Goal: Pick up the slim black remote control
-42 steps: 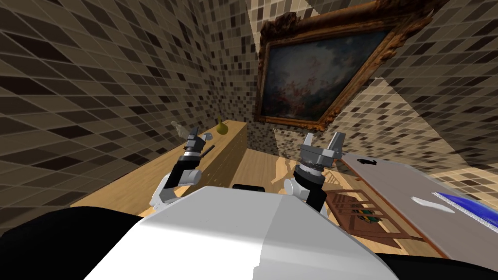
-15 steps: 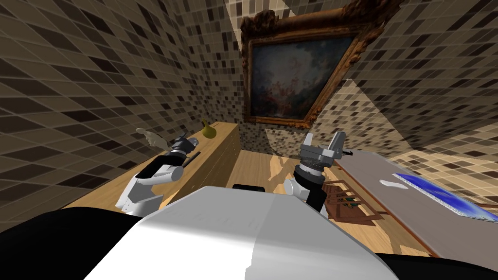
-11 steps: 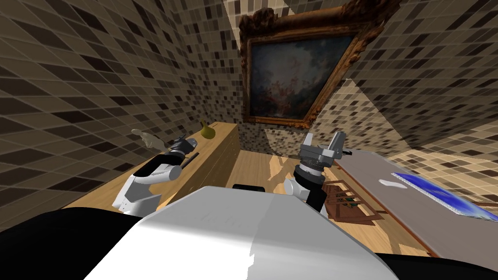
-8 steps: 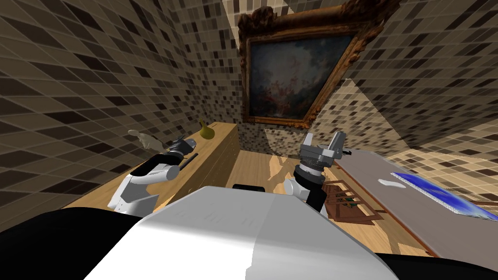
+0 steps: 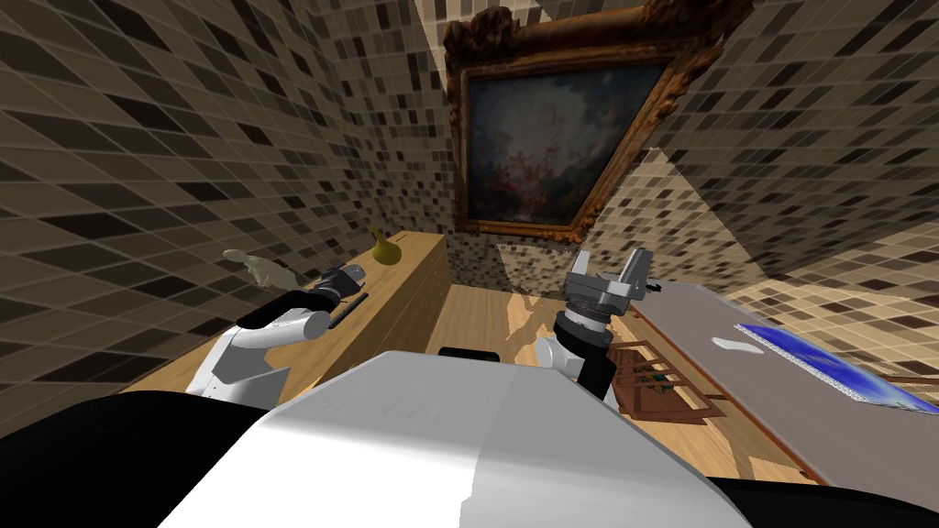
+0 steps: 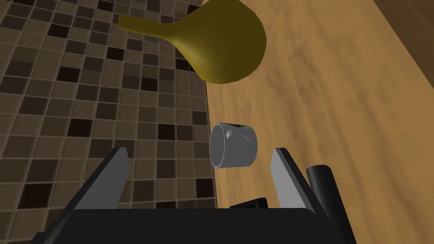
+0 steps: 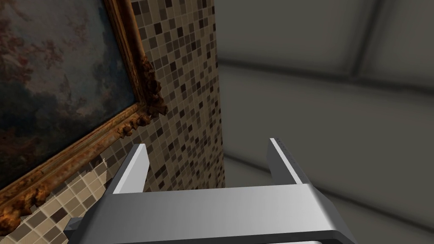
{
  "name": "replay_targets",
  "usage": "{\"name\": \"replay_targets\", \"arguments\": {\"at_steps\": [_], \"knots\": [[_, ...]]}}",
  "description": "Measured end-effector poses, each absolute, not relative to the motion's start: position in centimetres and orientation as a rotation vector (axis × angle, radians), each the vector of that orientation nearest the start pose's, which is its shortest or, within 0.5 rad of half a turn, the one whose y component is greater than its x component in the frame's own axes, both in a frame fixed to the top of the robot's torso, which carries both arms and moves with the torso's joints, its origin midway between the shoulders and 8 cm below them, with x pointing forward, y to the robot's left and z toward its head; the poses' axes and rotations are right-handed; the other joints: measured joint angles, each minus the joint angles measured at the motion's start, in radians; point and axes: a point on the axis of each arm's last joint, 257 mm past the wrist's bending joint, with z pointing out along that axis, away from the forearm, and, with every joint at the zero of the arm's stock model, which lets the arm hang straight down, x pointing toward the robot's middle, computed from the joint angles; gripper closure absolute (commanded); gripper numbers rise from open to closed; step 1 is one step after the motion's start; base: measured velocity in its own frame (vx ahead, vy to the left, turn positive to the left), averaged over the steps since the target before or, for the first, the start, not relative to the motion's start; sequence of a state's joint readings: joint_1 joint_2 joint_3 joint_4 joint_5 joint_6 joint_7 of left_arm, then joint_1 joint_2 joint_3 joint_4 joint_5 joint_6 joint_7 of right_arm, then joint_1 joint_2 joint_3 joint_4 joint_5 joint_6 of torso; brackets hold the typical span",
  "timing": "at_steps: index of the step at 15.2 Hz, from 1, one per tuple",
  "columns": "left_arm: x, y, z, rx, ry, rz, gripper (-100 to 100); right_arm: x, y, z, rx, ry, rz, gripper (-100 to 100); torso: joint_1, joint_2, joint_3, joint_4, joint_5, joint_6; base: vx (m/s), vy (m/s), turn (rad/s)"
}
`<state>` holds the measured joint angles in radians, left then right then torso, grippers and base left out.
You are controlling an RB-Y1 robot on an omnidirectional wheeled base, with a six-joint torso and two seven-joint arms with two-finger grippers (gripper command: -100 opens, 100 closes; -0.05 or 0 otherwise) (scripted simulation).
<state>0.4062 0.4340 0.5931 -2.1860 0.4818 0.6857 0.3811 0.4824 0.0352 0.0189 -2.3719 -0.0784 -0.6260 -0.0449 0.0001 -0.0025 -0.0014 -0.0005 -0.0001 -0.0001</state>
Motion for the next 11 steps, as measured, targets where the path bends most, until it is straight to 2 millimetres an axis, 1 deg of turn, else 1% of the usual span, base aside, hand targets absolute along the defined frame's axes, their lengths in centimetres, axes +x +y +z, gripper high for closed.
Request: {"name": "replay_targets", "arguments": {"at_steps": [1,3,5,7,9,11], "knots": [[36.6,54.8,-13.4,-1.754,0.852,-0.941,-100,29.7,-27.9,8.9,0.552,0.356,1.459,0,0.0,-0.001,0.0,0.0,0.0,0.0,0.046,0.003,-0.017],[36.1,55.3,-14.3,-1.8,0.851,-0.921,-100,29.7,-27.9,8.9,0.552,0.356,1.459,0,0.0,0.0,0.0,0.0,0.0,0.0,0.035,0.003,-0.01],[35.4,56.3,-15.2,-1.855,0.833,-0.899,-100,29.7,-27.9,8.9,0.552,0.356,1.459,0,0.0,-0.001,0.0,0.0,0.0,0.0,0.053,0.006,-0.02],[34.9,56.5,-16.0,-1.899,0.83,-0.877,-100,29.7,-27.9,8.9,0.552,0.356,1.459,0,0.0,0.0,0.0,0.0,0.0,0.0,0.037,0.002,-0.012],[34.2,57.5,-17.1,-1.955,0.81,-0.854,-100,29.7,-27.9,8.9,0.552,0.356,1.459,0,0.0,-0.001,-0.001,0.0,0.0,0.0,0.057,0.009,-0.018],[33.6,57.9,-17.8,-1.999,0.805,-0.831,-100,29.7,-27.9,8.9,0.552,0.356,1.459,0,0.0,0.0,0.0,0.0,0.0,0.0,0.037,0.011,-0.009]]}}
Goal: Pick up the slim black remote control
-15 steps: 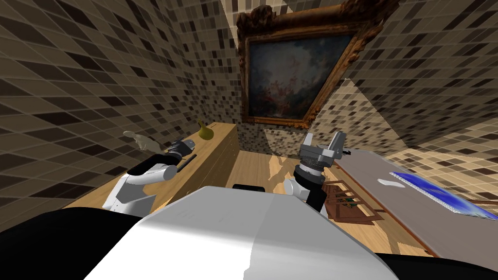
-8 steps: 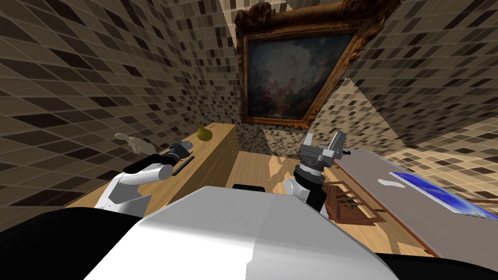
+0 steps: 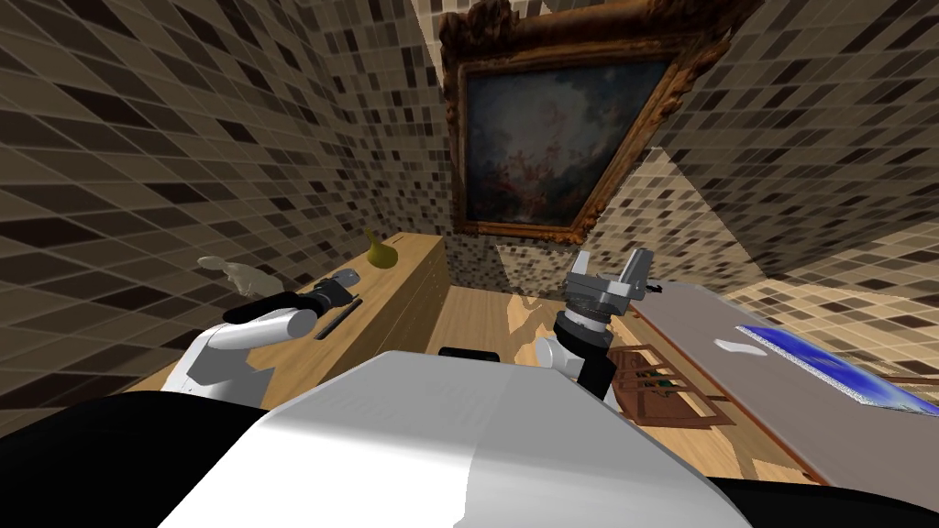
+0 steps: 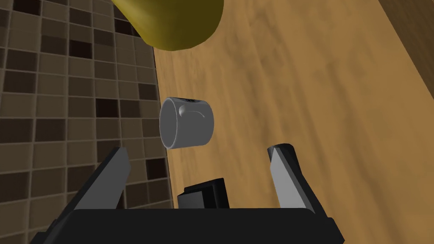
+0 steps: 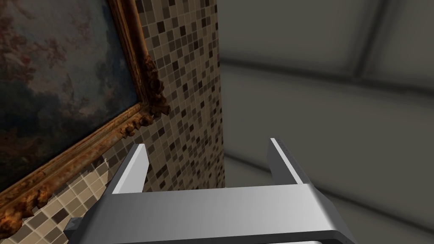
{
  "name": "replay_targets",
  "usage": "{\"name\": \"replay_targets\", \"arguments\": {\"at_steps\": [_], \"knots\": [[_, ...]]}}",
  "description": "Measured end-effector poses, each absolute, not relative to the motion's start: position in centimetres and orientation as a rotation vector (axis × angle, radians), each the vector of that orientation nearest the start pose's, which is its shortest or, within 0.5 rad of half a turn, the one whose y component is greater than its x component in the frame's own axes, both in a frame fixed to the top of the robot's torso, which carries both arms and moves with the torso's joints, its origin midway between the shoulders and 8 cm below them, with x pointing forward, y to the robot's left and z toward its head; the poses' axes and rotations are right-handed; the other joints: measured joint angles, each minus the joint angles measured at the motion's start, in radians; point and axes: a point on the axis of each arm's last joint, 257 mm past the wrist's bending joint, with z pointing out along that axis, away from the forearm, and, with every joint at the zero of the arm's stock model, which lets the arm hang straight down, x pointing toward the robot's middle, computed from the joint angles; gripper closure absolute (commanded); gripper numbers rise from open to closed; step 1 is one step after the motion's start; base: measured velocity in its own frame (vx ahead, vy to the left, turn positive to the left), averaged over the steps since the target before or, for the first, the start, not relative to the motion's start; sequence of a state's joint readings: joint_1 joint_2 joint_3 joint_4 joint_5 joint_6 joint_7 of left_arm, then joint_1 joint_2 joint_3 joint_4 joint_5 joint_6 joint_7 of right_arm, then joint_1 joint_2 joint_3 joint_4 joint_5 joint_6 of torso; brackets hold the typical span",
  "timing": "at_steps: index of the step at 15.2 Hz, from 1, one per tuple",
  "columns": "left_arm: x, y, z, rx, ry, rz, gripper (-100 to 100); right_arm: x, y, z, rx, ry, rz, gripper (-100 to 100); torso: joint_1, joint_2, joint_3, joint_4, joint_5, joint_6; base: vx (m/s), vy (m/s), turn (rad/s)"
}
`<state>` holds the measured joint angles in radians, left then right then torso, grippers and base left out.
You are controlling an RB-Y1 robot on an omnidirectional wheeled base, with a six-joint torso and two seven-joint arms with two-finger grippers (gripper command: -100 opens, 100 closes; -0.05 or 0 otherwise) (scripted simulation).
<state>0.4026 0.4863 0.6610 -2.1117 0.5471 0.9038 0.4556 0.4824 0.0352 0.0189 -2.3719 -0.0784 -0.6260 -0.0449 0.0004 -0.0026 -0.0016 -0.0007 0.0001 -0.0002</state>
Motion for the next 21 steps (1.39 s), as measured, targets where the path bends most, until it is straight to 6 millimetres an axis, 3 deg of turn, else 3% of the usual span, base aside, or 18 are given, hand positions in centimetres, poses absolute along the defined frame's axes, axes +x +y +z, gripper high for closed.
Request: {"name": "replay_targets", "arguments": {"at_steps": [10,21], "knots": [[29.3,60.6,-21.6,-2.247,0.714,-0.699,-100,29.7,-27.9,8.9,0.552,0.356,1.459,0,0.0,0.0,0.0,0.0,0.0,0.0,0.049,0.011,-0.008],[24.2,62.0,-25.3,-2.492,0.608,-0.535,-100,29.7,-27.9,8.9,0.552,0.356,1.459,0,0.001,0.0,0.0,0.0,0.0,0.0,0.048,0.016,-0.001]]}}
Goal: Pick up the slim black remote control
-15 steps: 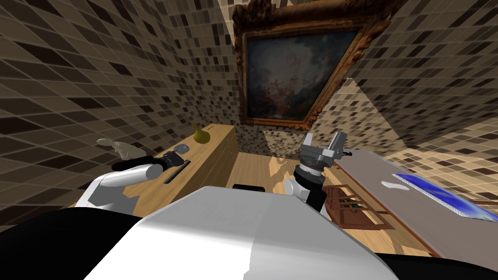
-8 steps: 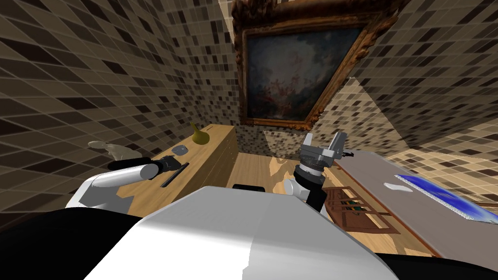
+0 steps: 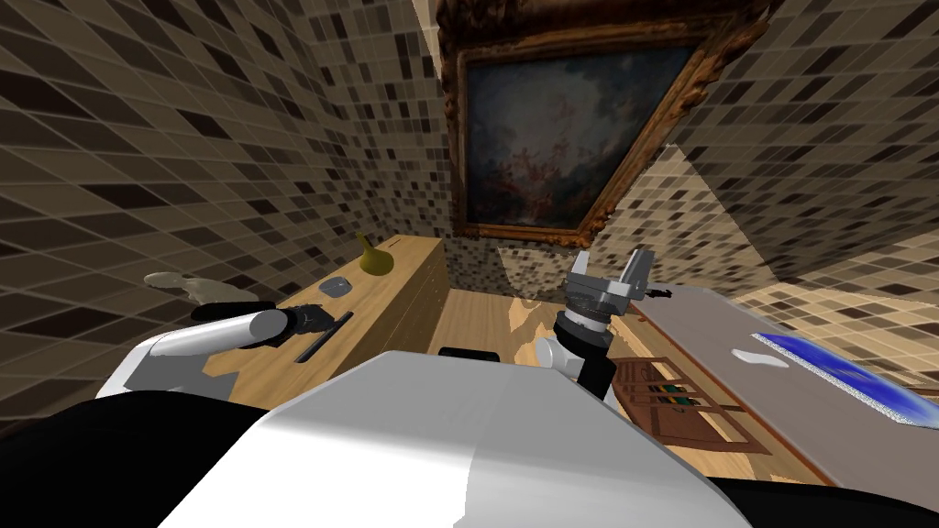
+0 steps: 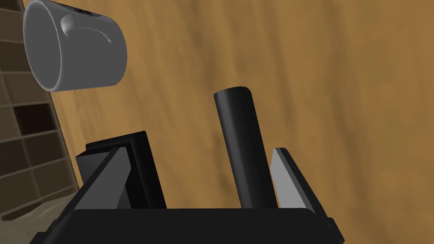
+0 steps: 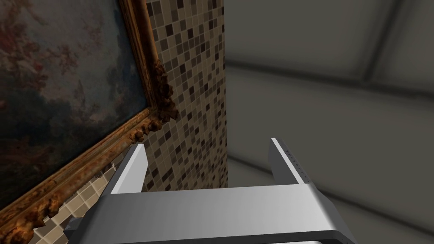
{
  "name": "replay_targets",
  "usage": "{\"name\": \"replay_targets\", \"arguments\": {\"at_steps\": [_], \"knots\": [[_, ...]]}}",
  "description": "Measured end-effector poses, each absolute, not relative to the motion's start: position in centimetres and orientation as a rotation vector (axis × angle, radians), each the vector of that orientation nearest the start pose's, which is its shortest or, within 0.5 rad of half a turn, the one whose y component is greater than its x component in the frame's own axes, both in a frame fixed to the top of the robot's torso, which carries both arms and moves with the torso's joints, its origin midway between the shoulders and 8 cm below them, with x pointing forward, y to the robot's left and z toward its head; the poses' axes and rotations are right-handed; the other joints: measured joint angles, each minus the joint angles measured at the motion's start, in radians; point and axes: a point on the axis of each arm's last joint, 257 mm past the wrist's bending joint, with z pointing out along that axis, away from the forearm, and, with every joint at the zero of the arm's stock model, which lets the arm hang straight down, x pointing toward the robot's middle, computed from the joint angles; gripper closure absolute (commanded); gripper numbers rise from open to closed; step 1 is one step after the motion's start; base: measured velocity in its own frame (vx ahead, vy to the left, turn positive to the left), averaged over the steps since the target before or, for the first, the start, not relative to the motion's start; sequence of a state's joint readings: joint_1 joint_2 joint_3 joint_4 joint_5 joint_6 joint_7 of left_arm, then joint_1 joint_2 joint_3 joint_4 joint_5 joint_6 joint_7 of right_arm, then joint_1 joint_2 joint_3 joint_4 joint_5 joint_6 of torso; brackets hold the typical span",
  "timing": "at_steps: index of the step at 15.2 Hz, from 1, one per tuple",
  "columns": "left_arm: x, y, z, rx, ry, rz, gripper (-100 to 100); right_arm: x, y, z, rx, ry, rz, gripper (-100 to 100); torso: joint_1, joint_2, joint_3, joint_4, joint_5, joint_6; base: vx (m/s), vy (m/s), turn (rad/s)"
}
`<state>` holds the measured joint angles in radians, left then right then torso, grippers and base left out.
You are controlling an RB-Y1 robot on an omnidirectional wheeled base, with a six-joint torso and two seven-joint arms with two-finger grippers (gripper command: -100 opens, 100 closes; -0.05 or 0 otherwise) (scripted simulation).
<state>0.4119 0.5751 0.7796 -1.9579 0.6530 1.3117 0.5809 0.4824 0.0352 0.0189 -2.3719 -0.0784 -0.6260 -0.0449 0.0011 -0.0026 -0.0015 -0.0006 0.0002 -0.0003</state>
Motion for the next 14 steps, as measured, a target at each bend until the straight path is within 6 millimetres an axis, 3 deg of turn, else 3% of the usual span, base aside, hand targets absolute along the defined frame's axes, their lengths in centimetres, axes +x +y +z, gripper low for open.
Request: {"name": "replay_targets", "arguments": {"at_steps": [14], "knots": [[16.4,62.0,-28.5,-2.804,0.42,-0.277,-100,29.7,-27.9,8.9,0.552,0.356,1.459,0,0.0,-0.001,-0.001,0.0,0.0,0.0,0.051,0.018,0.003]]}}
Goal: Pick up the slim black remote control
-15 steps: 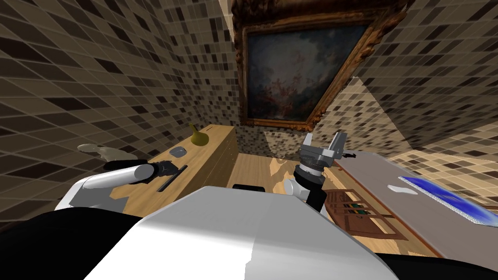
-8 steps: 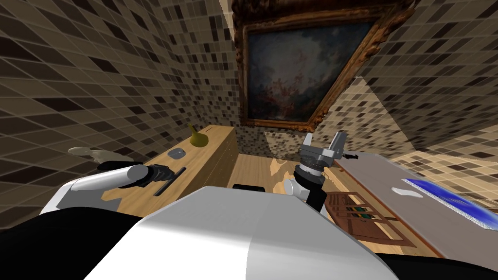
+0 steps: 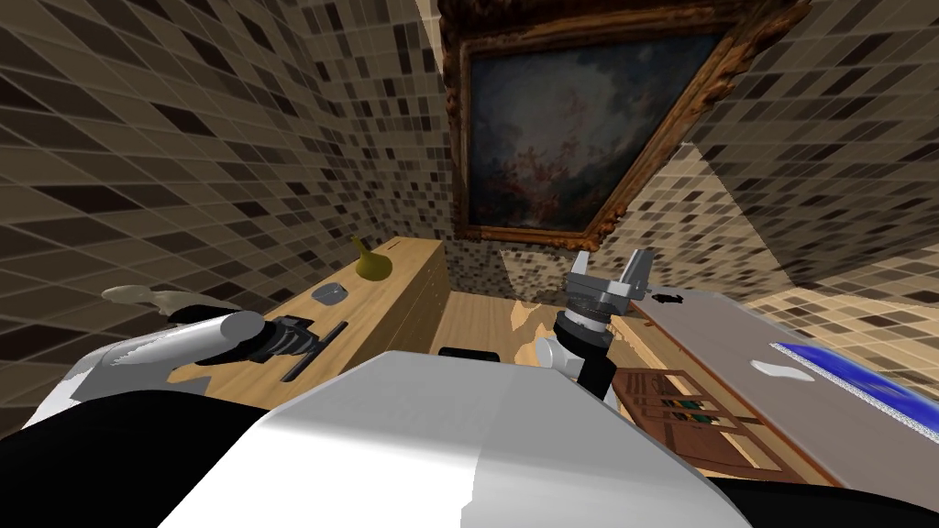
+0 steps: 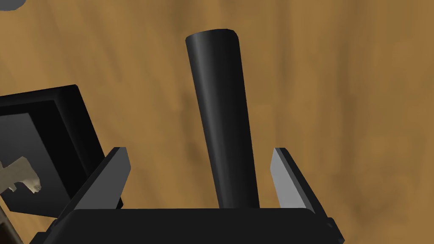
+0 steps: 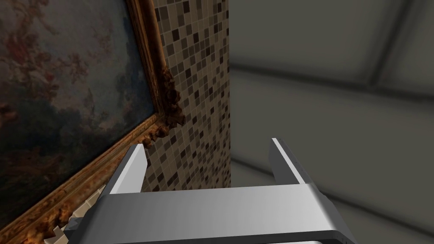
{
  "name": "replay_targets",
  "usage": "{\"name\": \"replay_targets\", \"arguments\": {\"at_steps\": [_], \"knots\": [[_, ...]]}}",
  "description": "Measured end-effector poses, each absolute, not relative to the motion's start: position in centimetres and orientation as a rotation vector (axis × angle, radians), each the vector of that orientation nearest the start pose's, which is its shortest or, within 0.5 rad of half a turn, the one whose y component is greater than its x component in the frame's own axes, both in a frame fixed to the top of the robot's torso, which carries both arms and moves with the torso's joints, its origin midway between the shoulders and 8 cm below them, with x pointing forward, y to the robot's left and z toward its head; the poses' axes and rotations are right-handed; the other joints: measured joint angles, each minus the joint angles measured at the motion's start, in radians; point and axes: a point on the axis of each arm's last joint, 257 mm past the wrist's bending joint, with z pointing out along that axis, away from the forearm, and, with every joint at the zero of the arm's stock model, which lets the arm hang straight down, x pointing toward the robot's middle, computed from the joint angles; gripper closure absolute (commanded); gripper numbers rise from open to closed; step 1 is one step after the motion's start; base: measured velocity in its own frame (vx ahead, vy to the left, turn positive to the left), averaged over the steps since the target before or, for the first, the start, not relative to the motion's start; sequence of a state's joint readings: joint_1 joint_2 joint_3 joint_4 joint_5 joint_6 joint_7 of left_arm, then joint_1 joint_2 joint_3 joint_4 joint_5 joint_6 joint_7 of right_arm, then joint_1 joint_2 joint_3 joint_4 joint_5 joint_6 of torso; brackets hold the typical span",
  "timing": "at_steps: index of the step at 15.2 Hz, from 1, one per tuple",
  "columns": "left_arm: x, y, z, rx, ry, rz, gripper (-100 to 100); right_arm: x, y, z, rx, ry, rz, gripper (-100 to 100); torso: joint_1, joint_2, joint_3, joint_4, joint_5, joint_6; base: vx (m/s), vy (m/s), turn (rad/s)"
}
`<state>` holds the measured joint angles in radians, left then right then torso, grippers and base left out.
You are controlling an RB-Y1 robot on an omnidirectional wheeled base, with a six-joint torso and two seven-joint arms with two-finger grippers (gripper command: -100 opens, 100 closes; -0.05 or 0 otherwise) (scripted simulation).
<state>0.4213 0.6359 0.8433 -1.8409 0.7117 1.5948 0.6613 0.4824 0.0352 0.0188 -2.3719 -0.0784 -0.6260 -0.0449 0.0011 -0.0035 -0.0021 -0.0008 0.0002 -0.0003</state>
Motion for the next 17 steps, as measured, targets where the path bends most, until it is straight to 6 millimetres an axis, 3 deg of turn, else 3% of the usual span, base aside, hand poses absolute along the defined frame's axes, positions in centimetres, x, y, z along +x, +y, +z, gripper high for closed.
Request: {"name": "replay_targets", "arguments": {"at_steps": [14,17], "knots": [[9.6,60.2,-29.9,-3.036,0.249,-0.016,-100,29.7,-27.9,8.9,0.552,0.356,1.459,0,-0.001,0.001,0.001,0.0,0.0,0.0,0.039,0.015,0.004],[9.4,60.1,-30.7,-3.043,0.246,-0.009,-100,29.7,-27.9,8.9,0.552,0.356,1.459,0,-0.001,0.003,0.002,0.001,0.0,0.0,0.01,0.001,0.023]]}}
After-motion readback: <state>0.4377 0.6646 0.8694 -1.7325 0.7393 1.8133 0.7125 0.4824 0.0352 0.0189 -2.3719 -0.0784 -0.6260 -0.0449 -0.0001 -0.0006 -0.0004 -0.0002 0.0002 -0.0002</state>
